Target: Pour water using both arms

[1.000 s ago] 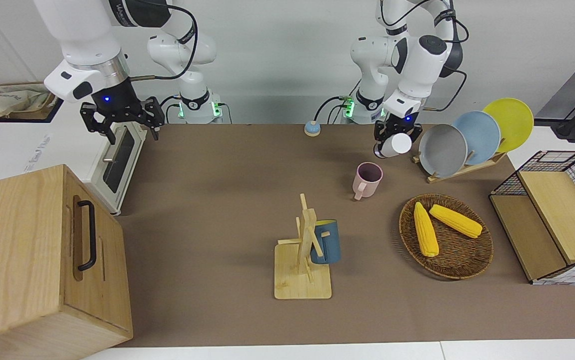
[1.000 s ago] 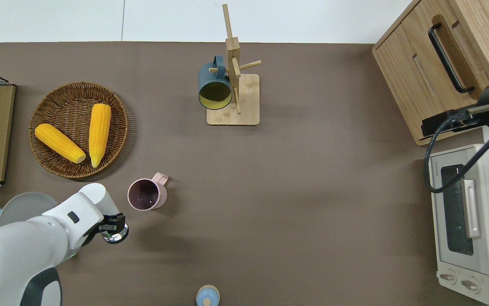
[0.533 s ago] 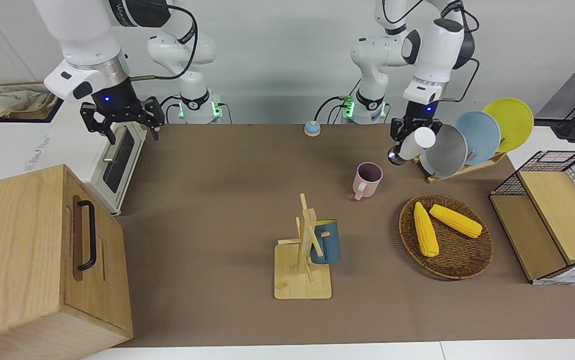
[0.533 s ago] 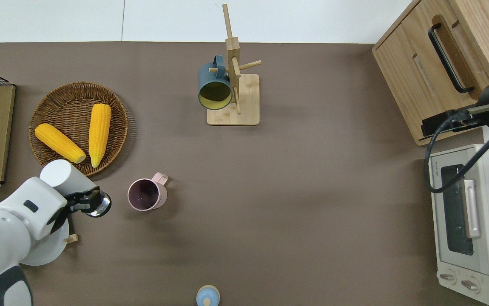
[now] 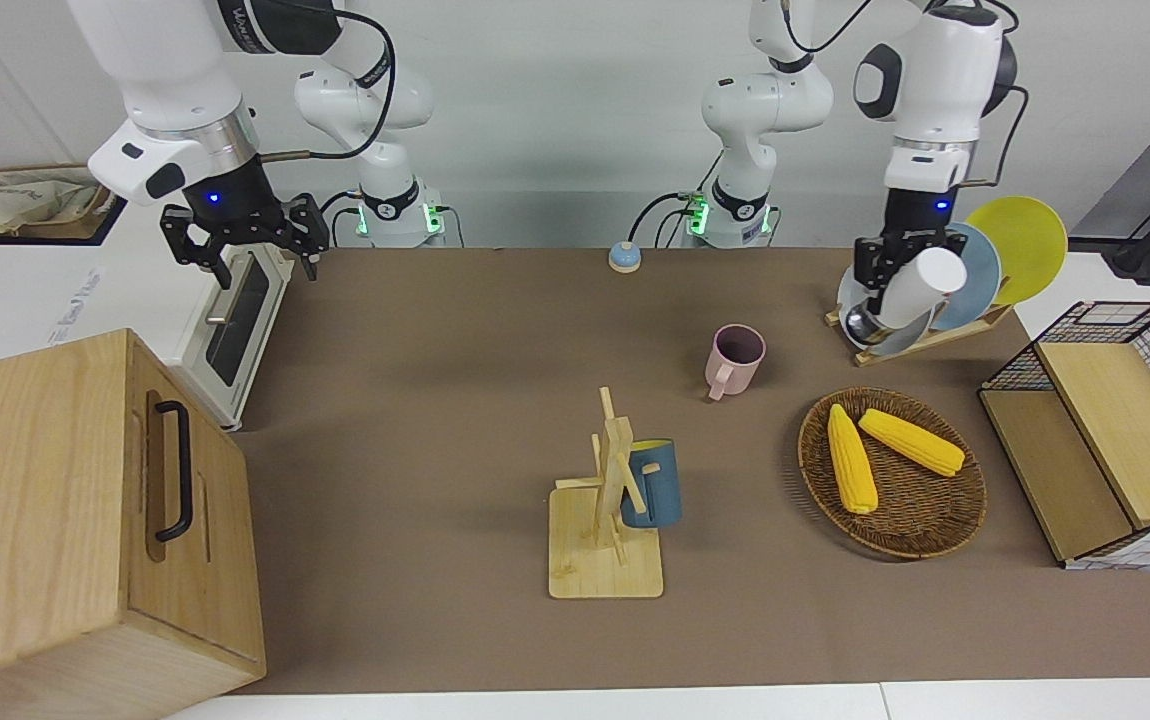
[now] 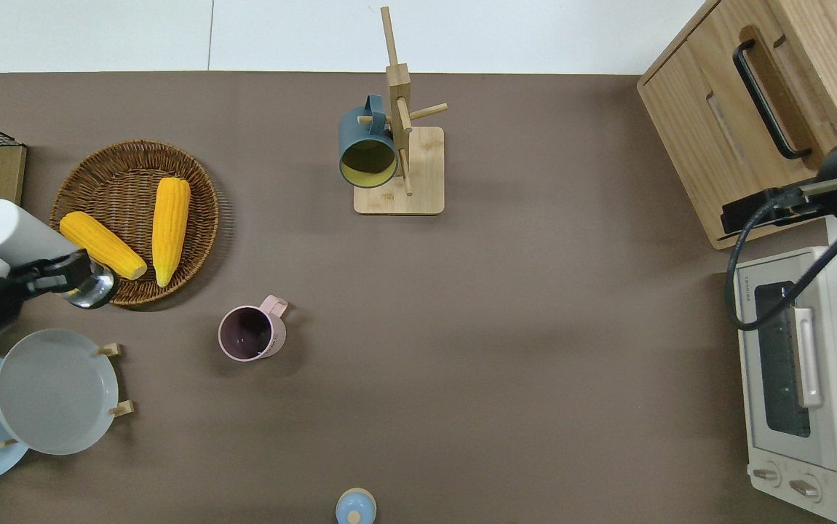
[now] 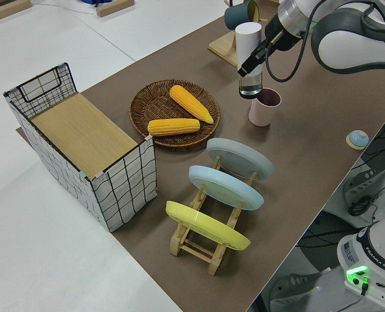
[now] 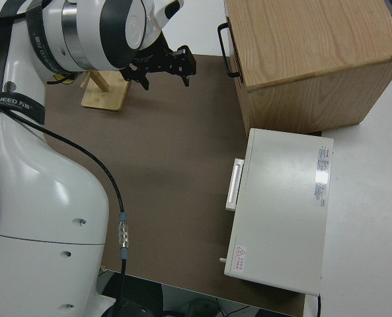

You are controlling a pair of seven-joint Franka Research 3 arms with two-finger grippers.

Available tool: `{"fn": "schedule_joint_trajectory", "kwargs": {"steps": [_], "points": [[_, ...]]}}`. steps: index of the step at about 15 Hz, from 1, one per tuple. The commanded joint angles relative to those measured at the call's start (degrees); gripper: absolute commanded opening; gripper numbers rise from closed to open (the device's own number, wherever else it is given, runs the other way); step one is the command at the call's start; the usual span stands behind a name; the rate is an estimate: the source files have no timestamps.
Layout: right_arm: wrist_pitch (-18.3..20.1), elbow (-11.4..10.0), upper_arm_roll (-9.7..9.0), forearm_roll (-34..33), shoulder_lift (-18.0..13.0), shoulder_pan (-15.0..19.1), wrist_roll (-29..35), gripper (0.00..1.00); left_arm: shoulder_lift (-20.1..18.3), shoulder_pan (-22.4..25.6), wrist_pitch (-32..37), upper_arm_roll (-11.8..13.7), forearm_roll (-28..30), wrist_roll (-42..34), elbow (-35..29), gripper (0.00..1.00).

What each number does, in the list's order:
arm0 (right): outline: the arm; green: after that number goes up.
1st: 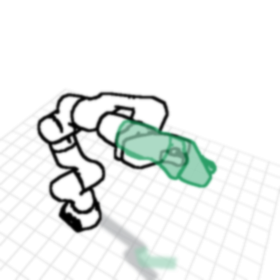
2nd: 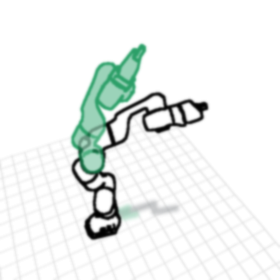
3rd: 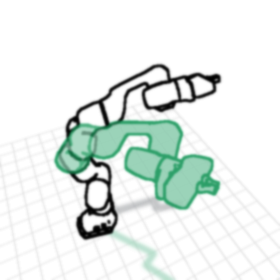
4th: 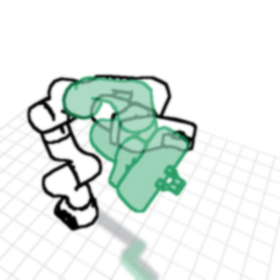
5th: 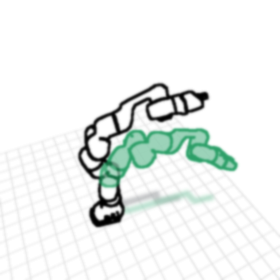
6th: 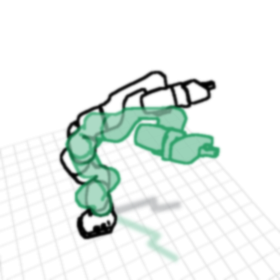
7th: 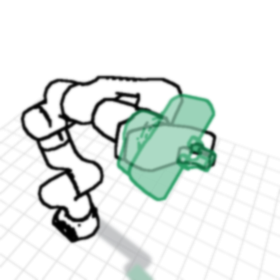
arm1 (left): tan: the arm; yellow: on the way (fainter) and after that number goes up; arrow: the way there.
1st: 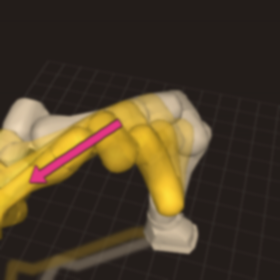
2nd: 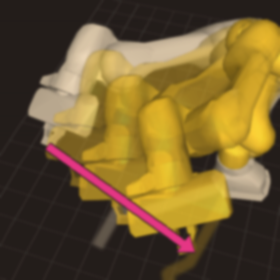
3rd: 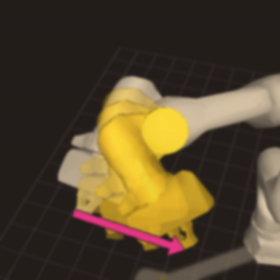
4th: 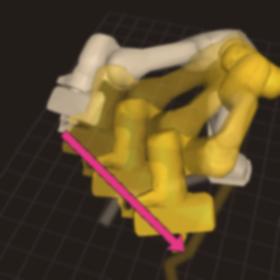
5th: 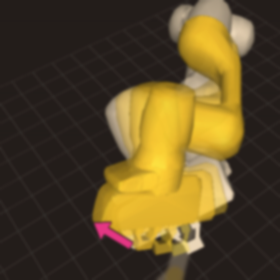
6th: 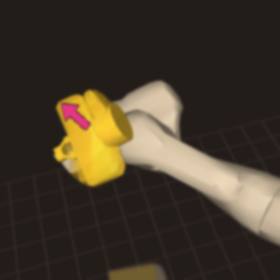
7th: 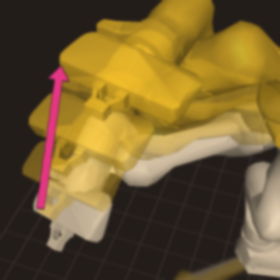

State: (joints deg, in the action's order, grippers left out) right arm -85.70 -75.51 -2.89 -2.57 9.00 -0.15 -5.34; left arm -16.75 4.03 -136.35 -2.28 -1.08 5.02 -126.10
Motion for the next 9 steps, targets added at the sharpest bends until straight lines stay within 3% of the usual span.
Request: {"fn": "schedule_joint_trajectory", "kwargs": {"steps": [1,5,9], "points": [[-0.88,-1.57,-0.19,1.17,-1.18,0.33,0.77,0.983,5.57,4.30,1.26,-0.18,-1.91,-0.97,11.03,0.00],[-0.88,-1.57,-0.19,1.17,-1.18,0.33,0.77,0.983,10.94,7.56,0.83,1.22,-0.86,-4.48,18.60,0.00],[-0.88,-1.57,-0.19,1.17,-1.18,0.33,0.77,0.983,15.60,7.83,0.30,5.70,5.36,-12.91,25.18,0.00]]}}
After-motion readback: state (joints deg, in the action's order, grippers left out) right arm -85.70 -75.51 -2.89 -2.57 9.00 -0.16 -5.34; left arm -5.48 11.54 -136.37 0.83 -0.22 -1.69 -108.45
